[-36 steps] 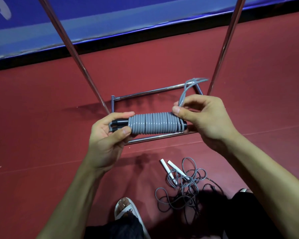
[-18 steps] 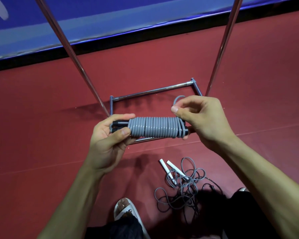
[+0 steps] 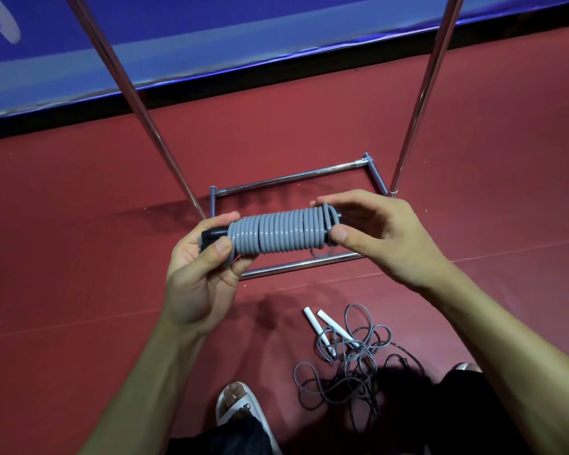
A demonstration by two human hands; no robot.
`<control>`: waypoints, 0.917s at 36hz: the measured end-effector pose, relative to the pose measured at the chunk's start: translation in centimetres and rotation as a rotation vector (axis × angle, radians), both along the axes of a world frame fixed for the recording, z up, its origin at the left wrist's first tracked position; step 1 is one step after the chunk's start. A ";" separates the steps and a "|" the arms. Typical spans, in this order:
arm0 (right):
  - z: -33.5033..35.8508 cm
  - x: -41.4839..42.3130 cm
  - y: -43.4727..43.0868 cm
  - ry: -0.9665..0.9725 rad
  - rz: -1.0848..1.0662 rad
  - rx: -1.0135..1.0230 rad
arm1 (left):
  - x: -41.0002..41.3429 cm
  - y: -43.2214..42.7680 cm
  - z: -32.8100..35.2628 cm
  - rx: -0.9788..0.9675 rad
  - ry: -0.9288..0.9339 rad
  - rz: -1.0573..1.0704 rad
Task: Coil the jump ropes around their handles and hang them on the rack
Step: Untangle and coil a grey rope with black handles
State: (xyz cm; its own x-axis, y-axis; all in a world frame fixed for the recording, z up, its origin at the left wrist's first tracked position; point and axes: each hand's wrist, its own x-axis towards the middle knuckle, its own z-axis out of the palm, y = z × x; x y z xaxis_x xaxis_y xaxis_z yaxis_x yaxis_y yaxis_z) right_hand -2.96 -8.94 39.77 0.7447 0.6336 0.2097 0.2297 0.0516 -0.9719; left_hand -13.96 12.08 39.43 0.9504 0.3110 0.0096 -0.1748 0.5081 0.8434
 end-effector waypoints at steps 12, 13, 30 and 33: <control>-0.5 -0.4 0.6 -0.207 -0.200 -0.098 | 0.0 0.2 0.0 0.007 -0.005 -0.001; -0.4 -0.5 0.6 -0.181 -0.184 -0.091 | 0.0 0.2 0.0 0.006 -0.004 -0.004; -0.6 -0.8 0.6 -0.134 -0.135 -0.083 | -0.1 -0.2 -0.1 -0.019 0.007 -0.006; -0.7 -1.0 0.7 -0.143 -0.156 -0.090 | 0.0 -0.2 -0.2 -0.026 0.010 0.004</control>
State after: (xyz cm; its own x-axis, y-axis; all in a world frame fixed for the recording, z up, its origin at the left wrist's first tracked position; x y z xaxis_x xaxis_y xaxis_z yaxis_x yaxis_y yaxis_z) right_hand -3.92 -8.22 39.09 0.8021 0.5336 0.2680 0.3639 -0.0811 -0.9279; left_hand -13.99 11.87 39.27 0.9492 0.3146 -0.0077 -0.1687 0.5293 0.8315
